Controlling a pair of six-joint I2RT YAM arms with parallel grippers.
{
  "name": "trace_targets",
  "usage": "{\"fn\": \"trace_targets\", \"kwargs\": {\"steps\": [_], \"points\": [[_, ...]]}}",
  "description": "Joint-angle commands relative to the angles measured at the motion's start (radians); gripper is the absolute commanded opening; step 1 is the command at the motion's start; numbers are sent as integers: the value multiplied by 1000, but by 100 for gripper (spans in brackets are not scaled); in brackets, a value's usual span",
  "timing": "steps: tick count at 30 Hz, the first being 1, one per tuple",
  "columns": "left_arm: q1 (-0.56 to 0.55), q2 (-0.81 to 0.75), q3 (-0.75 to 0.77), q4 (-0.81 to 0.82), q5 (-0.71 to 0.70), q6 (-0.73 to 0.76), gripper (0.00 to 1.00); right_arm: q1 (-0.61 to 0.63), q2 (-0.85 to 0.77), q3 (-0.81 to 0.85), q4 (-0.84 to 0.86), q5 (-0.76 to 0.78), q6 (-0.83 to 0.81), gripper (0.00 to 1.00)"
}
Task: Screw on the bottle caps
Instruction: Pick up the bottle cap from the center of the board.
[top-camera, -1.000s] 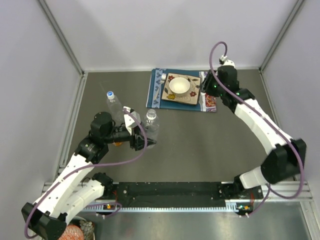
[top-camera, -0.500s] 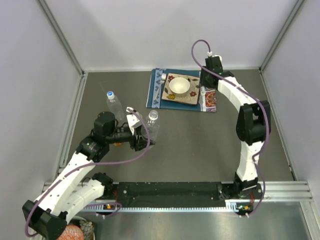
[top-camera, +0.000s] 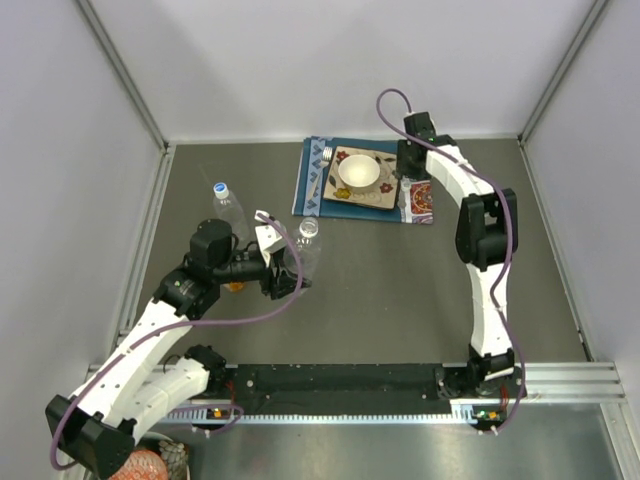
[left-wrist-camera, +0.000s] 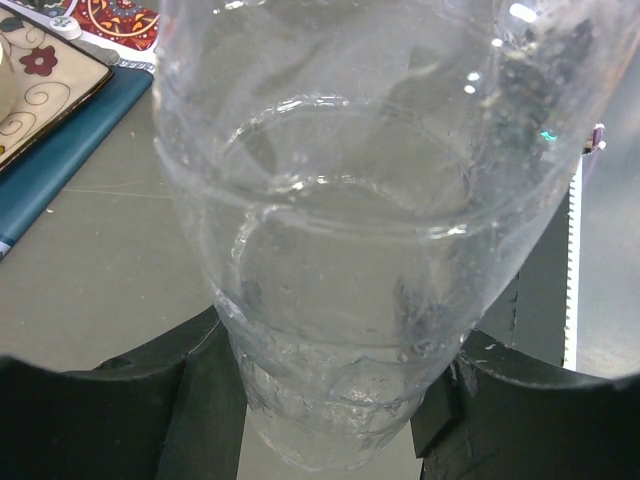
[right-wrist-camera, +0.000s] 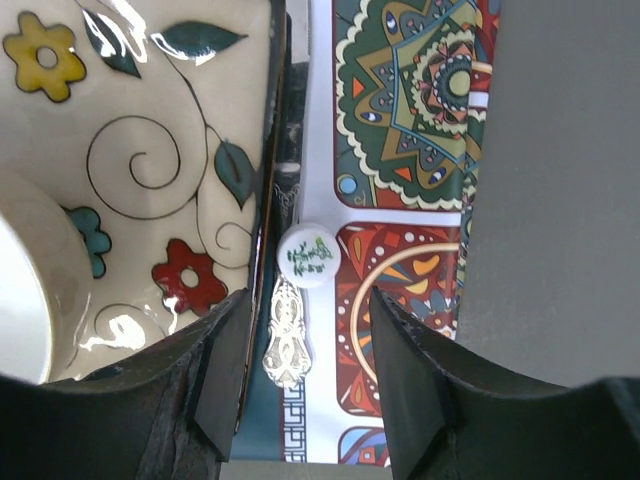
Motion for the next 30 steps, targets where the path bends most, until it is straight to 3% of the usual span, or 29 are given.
{"fn": "trace_targets", "kwargs": {"steps": [1,26,30], "points": [[0,-4,41,35,8,10,1,-23,49,88,-42,-20,3,52],[0,-22,28,55,5,13,1,-63,151,214,-94,-124,63,56],[0,-24,33,56,-1,15,1,-61,157,207,-101,-132,65,52]]}}
